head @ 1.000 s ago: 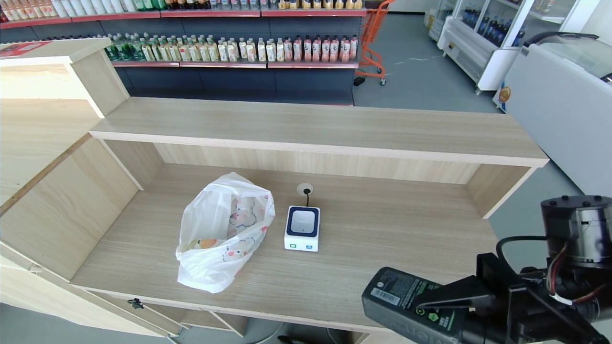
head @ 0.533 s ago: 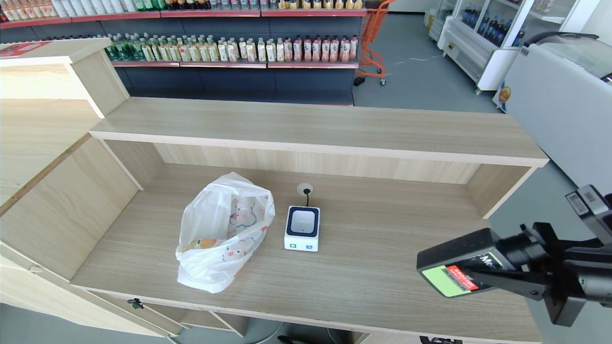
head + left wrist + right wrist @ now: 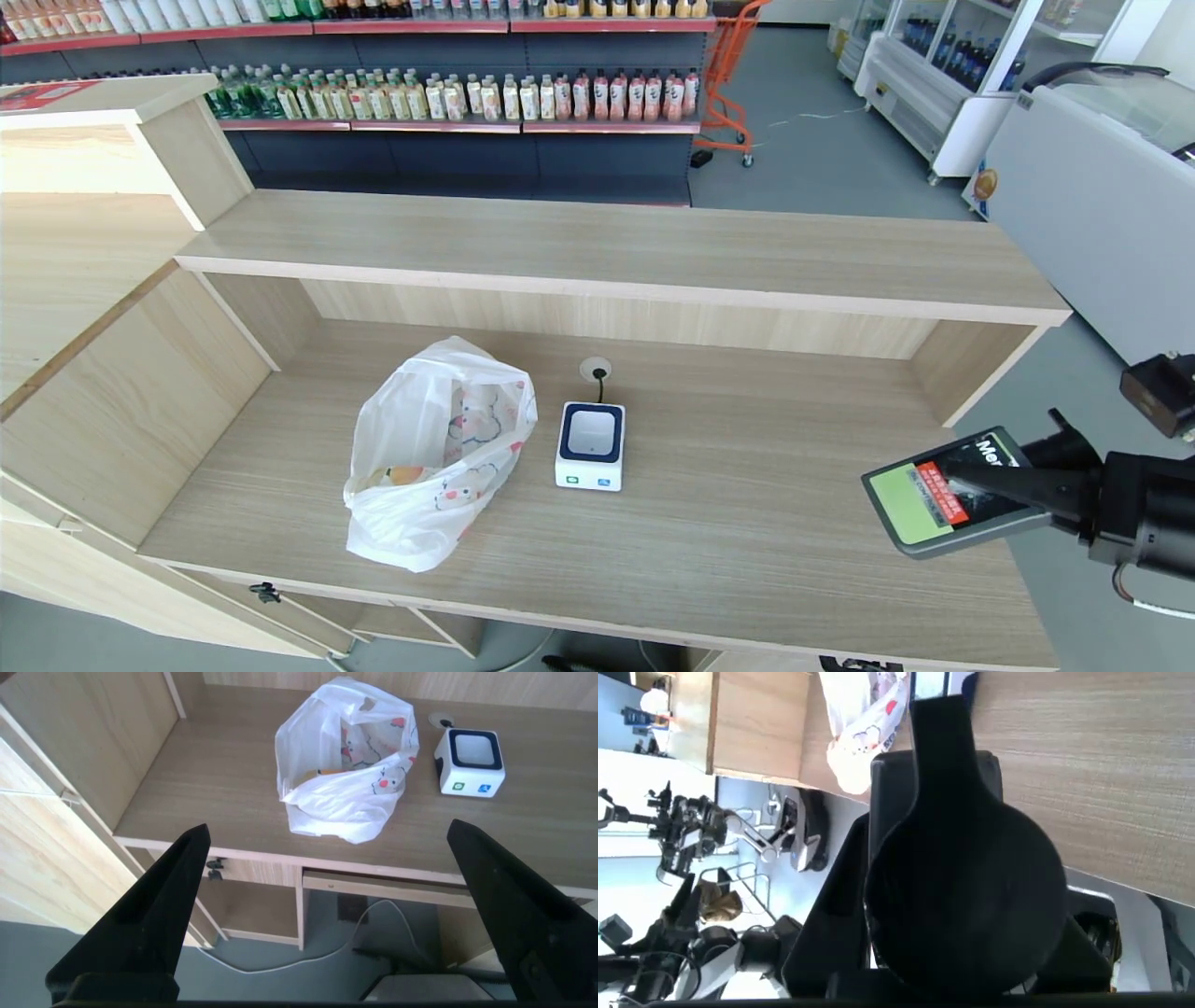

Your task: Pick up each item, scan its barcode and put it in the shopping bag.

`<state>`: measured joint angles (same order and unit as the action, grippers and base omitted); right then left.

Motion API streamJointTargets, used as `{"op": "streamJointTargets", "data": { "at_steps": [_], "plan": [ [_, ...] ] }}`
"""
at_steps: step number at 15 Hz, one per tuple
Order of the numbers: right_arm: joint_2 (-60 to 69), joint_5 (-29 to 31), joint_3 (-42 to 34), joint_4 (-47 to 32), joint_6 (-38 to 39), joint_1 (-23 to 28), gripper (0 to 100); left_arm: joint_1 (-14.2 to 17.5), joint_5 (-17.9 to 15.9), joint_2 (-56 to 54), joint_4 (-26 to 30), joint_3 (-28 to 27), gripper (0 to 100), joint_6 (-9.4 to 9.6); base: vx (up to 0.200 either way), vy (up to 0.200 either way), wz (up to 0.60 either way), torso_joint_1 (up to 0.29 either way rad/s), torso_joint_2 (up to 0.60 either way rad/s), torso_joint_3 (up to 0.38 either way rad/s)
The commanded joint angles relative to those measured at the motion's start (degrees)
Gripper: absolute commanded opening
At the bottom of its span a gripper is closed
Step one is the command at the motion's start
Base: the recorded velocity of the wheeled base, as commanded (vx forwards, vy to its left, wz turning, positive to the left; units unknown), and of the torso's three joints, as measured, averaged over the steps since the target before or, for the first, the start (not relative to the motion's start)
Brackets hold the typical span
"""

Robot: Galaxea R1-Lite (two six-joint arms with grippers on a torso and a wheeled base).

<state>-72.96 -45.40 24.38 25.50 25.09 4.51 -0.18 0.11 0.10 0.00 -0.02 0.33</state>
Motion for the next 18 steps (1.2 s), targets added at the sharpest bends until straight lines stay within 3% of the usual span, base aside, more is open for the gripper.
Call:
{"op": "streamJointTargets", "data": {
  "at_steps": [1, 4, 18],
  "plan": [
    [-1.04, 0.05, 0.05, 0.16, 0.05, 0.32, 0, 0.01, 0.07, -0.01, 0.00, 0.02, 100, -0.07, 0.000, 0.000, 0.00, 0.000, 0.00, 0.000],
    [-0.60, 0.13, 0.05, 0.07, 0.22, 0.94, 0, 0.01, -0.02, -0.01, 0.00, 0.02, 100, 0.20, 0.000, 0.000, 0.00, 0.000, 0.00, 0.000],
    [-2.36, 0.22, 2.34, 0.07, 1.37, 2.70, 0, 0.01, -0.02, -0.01, 0.00, -0.06, 100, 0.20, 0.000, 0.200, 0.00, 0.003, 0.00, 0.001]
  ]
}}
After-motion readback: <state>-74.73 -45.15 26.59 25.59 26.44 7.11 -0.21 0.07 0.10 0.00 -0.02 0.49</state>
